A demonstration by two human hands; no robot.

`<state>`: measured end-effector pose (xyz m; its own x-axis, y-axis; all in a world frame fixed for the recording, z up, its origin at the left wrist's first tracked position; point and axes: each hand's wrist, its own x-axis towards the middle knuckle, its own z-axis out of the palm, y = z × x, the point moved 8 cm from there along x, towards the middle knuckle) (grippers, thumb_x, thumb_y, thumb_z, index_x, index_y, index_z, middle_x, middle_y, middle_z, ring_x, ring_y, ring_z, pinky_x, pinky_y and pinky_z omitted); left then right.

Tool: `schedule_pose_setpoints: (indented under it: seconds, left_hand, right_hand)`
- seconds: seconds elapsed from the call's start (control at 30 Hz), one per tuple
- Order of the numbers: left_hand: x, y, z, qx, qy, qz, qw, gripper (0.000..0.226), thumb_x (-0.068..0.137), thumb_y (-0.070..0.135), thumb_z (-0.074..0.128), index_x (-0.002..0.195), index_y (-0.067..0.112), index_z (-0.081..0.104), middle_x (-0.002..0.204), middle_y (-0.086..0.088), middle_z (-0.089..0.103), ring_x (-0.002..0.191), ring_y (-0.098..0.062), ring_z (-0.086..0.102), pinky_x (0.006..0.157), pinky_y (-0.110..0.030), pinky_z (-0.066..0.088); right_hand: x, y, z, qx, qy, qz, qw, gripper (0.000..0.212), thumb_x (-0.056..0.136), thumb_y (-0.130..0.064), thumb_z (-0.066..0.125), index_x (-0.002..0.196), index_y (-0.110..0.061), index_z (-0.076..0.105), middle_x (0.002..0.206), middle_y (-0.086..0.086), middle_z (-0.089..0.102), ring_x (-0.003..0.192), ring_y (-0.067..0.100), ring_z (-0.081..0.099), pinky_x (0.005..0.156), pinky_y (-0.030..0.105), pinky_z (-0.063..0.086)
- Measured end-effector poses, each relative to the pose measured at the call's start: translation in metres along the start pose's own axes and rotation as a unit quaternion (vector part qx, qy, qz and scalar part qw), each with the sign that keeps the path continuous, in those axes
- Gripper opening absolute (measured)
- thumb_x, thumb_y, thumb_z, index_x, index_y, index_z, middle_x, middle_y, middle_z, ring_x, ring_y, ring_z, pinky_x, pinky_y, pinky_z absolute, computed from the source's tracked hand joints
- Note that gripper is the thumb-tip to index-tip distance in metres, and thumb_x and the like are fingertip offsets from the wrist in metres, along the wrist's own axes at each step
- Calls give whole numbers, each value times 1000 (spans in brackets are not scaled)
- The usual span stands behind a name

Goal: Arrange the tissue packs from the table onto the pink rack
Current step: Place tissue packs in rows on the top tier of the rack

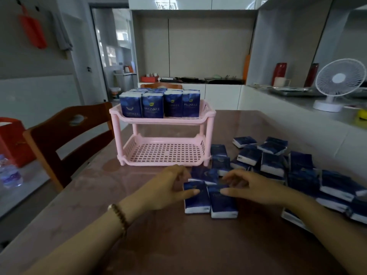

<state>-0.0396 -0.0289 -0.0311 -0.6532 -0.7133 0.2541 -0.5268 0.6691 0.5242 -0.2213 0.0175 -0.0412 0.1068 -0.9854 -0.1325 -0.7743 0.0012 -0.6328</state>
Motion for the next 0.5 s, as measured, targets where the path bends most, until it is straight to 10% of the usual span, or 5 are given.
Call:
schedule_pose_setpoints:
  seconds: [0.23,0.5]
  left_hand:
    - [-9,7,6,-38,-28,17,999,18,83,39,65,99,43,57,91,34,56,85,16,56,69,0,38]
    - [-7,-3,11,-173,15,4,985,39,74,35,76,96,18,48,90,-14,66,75,-26,60,66,-37,52]
  right_hand:
    - [-5,-2,15,-80,-53,-24,995,54,74,-57,63,120,-41,40,122,-17,31,111,1,36,91,15,32]
    - [-4,-10,13,30,0,-72,997,46,75,-40,72,115,-34,49,118,-17,50,108,11,53,82,18,48]
